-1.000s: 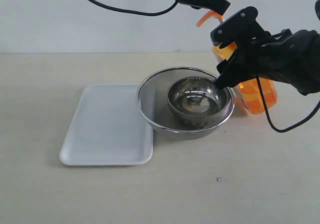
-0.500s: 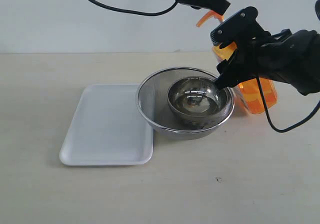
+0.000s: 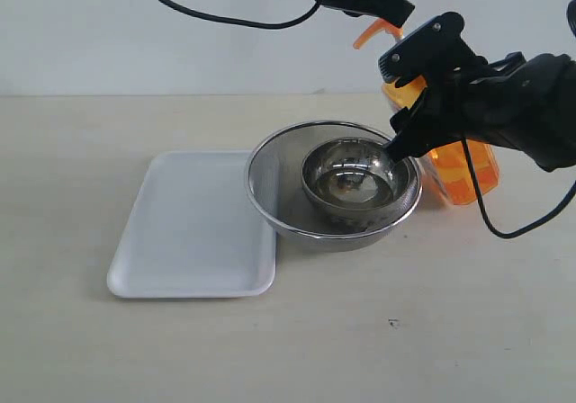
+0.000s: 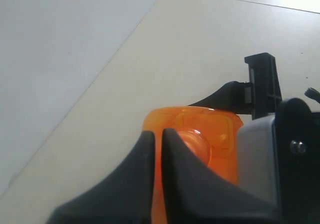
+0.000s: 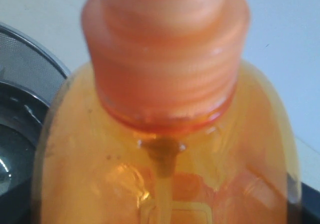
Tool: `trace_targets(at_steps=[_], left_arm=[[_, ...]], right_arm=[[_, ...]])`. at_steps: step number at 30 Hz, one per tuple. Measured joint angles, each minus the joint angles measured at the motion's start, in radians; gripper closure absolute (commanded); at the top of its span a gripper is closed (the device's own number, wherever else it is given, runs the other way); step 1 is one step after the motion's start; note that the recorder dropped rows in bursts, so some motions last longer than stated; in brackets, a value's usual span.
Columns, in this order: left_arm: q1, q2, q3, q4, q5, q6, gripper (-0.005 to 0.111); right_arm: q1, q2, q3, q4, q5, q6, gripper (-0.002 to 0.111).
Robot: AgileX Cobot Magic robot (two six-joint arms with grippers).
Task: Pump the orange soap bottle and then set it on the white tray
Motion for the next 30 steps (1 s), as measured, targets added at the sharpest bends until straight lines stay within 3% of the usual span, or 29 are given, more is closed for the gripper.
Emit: trace_targets(at_steps=[7, 17, 30], left_arm=[[0.0, -0.007, 0.0, 0.005, 0.002, 0.0, 0.102], [-0.013, -0.111, 0.025, 0.136, 0.048, -0.003, 0.102], [0.0, -0.147, 0.025, 0.142, 0.039, -0.034, 0.102]], right_arm=[[0.0, 0.0, 0.0, -0.002, 0.0, -0.004, 0.108], [0.004, 0.0, 0.0, -0.012, 0.018, -0.009, 0.108], [0.004, 0.0, 0.0, -0.012, 0.019, -0.009, 0.108]])
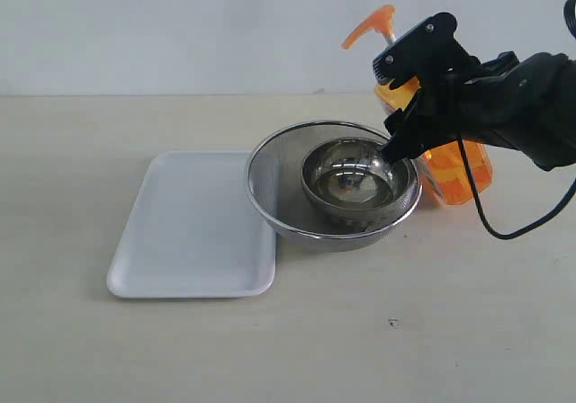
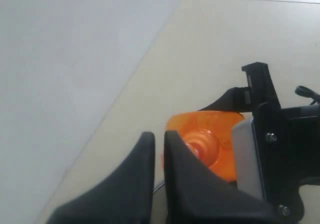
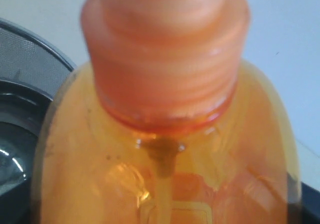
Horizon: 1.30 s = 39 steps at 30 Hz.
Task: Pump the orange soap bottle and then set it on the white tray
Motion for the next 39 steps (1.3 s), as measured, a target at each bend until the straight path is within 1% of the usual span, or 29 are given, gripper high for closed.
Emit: trace_targets(at_steps=[10, 20, 30, 39], left_arm=[[0.0, 0.076, 0.0, 0.0, 0.016, -0.016, 0.102], [0.002, 0.089, 0.0, -0.016, 0.012, -0.019, 0.102], [0.009, 0.109, -0.011, -0.063, 0.008, -0.019, 0.102], [0.007, 0.119, -0.014, -0.066, 0.003, -0.019, 0.102]], right_arm=[[0.0, 0.0, 0.0, 0.0, 0.0, 0.0, 0.108], [0.0, 0.0, -0.002, 0.002, 0.0, 0.004, 0.108], [-0.002, 0.0, -0.002, 0.012, -0.006, 0.016, 0.108], [-0.004, 0.0, -0.002, 0.013, -0.01, 0.016, 0.108]])
